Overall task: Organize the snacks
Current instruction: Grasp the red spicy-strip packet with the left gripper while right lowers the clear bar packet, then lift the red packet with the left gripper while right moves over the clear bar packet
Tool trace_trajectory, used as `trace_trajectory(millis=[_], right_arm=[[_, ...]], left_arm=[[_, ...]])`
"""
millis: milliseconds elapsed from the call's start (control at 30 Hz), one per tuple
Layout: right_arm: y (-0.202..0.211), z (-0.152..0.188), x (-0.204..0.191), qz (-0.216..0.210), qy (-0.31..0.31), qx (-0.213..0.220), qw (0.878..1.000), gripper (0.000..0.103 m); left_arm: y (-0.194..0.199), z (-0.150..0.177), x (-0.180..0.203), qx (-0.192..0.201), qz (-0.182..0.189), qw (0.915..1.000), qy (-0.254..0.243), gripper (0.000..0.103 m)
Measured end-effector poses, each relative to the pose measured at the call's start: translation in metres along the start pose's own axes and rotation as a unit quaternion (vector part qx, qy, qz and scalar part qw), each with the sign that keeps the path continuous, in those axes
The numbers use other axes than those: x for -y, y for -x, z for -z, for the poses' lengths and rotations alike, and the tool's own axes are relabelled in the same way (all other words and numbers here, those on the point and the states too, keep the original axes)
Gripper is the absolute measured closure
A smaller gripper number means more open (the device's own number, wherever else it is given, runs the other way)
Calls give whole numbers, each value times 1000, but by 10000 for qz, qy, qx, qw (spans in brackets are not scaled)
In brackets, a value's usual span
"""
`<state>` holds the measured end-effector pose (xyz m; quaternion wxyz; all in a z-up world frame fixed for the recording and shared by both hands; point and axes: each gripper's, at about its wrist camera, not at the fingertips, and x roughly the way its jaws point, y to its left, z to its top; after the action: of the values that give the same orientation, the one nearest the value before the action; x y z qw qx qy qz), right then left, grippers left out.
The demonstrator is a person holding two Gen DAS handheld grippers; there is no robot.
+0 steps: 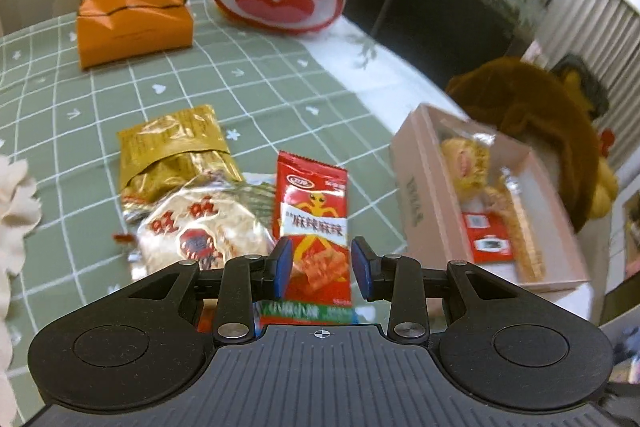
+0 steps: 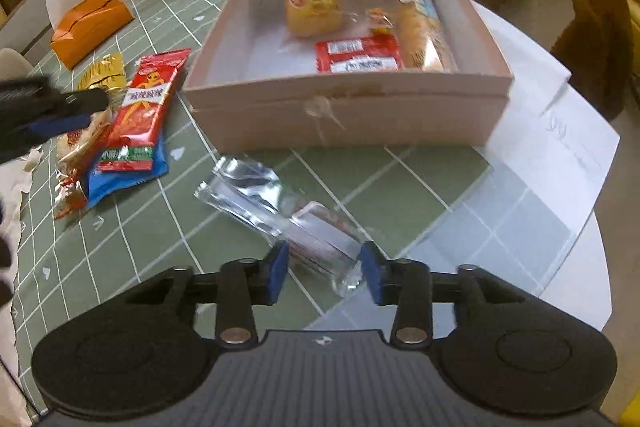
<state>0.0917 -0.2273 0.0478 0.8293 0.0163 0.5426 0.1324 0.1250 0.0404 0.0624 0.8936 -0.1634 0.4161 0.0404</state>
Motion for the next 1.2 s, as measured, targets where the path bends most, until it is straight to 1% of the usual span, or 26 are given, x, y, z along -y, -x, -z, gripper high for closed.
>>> trace_trajectory(millis=[33,100,133,200,267,333,400,467,567,600,633,667,700,733,867,900,967,1000,1033,1100,1200], right_arm=[[1,2,2,-16,9,35,10000,50],[2,5,6,25,47,66,10000,48],[2,5,7,35,63,82,9999,48],[2,6,10,7,69,111,9999,45],[2,6,12,-51,59,125,9999,40],[1,6,9,-66,95,135,9998,33],[0,7,5,-13,176,154,9997,30],[0,8,-1,70,313,167,9993,28],[-1,11,-6,179,486,178,9985,27],[-1,11,-7,189,500,178,9984,27],[0,11,-7,191,488,177,9985,27],[0,11,-7,189,473,172,9986,27],[0,10,-7,190,462,163,9986,27],[1,10,-7,189,456,152,9987,27],[2,13,-7,190,447,150,9987,27],[3,14,-6,201,451,154,9987,27],[3,13,-7,210,439,151,9987,27],[3,13,-6,202,415,150,9988,27],[4,14,-5,194,379,151,9990,27],[5,13,-1,168,285,167,9993,27],[9,9,5,109,138,238,9996,27]], left_arm=[[-6,-2,0,-31,-129,9999,-30,66],[-17,-8,1,-73,-333,9994,-42,66],[-22,-9,0,-142,-361,9992,-42,66],[-34,-10,1,-361,-360,9987,-71,66],[-37,-9,7,-307,-330,9986,-261,66],[-40,-7,14,-359,-346,9976,-476,66],[-43,-4,21,-365,-333,9962,-712,65],[-45,-2,26,-357,-289,9946,-926,65],[-47,0,30,-339,-242,9935,-1059,65],[-48,-1,33,-347,-241,9930,-1099,62],[-50,-2,35,-387,-231,9923,-1157,54],[-52,-2,38,-408,-173,9916,-1219,49],[-53,-3,41,-434,-129,9911,-1254,41],[-55,-3,43,-453,-97,9907,-1281,38],[-59,-6,46,-402,-115,9905,-1312,39],[-59,-6,46,-396,-133,9897,-1366,40],[-58,-3,47,-372,-233,9873,-1528,51],[-55,0,47,-346,-284,9858,-1620,64],[-51,4,44,-328,-257,9855,-1645,73],[-42,11,36,-365,-34,9873,-1549,78],[-28,26,27,-402,143,9884,-1459,81]])
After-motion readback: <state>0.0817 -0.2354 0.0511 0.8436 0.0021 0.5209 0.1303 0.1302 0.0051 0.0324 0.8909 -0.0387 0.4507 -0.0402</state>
